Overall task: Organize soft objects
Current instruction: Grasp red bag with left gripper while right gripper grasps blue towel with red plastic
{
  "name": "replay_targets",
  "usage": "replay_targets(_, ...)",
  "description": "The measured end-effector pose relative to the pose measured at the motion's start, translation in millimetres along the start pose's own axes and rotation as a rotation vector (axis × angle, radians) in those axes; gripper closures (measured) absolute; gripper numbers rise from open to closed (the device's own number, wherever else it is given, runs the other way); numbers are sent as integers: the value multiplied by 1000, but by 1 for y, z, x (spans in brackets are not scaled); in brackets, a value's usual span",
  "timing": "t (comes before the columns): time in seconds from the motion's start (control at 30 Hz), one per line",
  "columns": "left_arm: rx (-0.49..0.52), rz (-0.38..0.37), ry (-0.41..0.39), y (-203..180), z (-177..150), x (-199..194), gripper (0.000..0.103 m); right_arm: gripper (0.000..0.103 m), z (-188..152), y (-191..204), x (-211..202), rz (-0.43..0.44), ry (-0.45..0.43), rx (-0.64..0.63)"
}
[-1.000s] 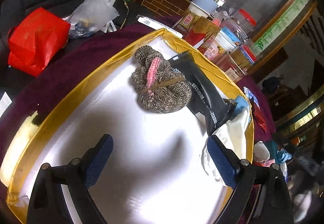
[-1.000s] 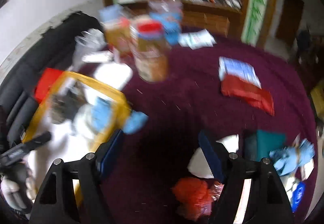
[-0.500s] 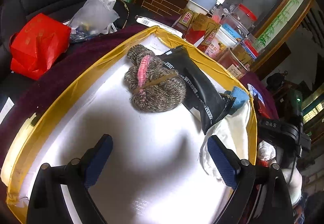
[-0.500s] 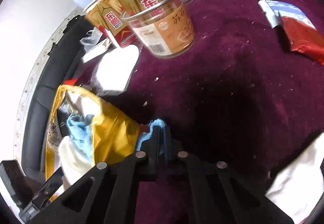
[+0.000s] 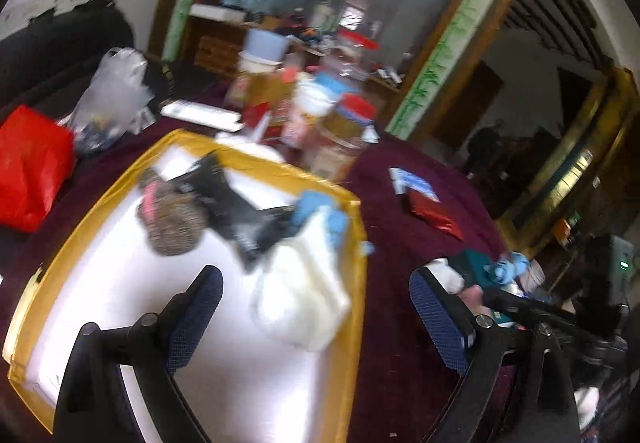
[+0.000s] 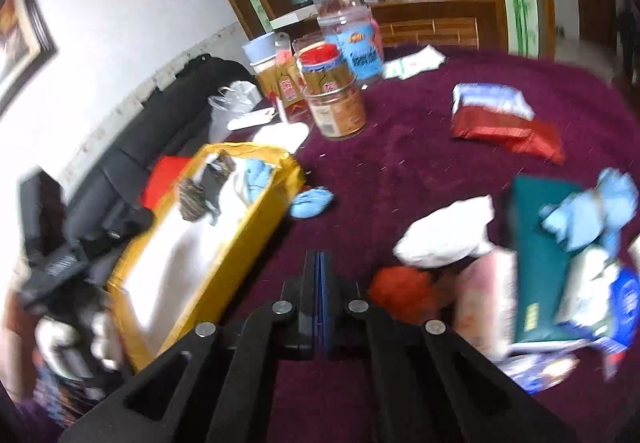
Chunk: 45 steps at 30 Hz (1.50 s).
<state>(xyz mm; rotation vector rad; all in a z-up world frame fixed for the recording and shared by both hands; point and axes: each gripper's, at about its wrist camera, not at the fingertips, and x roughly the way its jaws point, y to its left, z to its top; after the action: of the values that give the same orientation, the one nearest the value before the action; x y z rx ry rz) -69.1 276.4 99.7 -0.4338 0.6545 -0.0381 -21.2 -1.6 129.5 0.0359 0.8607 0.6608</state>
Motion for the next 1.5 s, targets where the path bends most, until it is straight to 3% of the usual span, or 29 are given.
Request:
replay_targets(0.03,6,4,-7,-5,0,-2,7,51,5,1,10,-31,11,-1)
replay_targets(0.07,1,14,-14,-7,-2,-3,7,41,11,-1,23,-37,25,20)
replay_targets(0.2,-49,10,-11,5,-11,-12,7,38,34,-20,99,46,125,227)
replay_targets(0.37,-60,41,-14,23,-19,-30,7,52,44,-38,169,56,174,398)
replay_targets(0.4,-61,44,-12,27,-19,-31,7,64,46,-37,173,70,160,404)
replay_targets(0.43,-64,48,-13,30,-18,-32,7,88,47,-35,177,89,165,410)
replay_targets(0.5,-69,48,-16,34,-17,-31,7,94,49,-34,179,166,163,433)
replay_targets(0.73,-78,0,10,26,-24,-17,7,98,48,-15,119,195,92,283)
replay_targets(0.97,37,-34,39,-15,-28,-11,7,98,-2,-21,-38,268,-74,162)
replay_targets(1.07,95,-45,82,-43,-31,6,7,97,-40,-37,-82,261,-79,150)
replay_targets(1.23,172,-56,192,-99,-46,54,7,94,-99,-93,-78,81,21,266)
replay_targets(1.37,268,0,247,-140,-61,90,7,86,-124,-118,-78,80,11,336)
replay_targets(1.5,364,89,233,-167,-68,117,7,65,-131,-126,-85,88,-25,344)
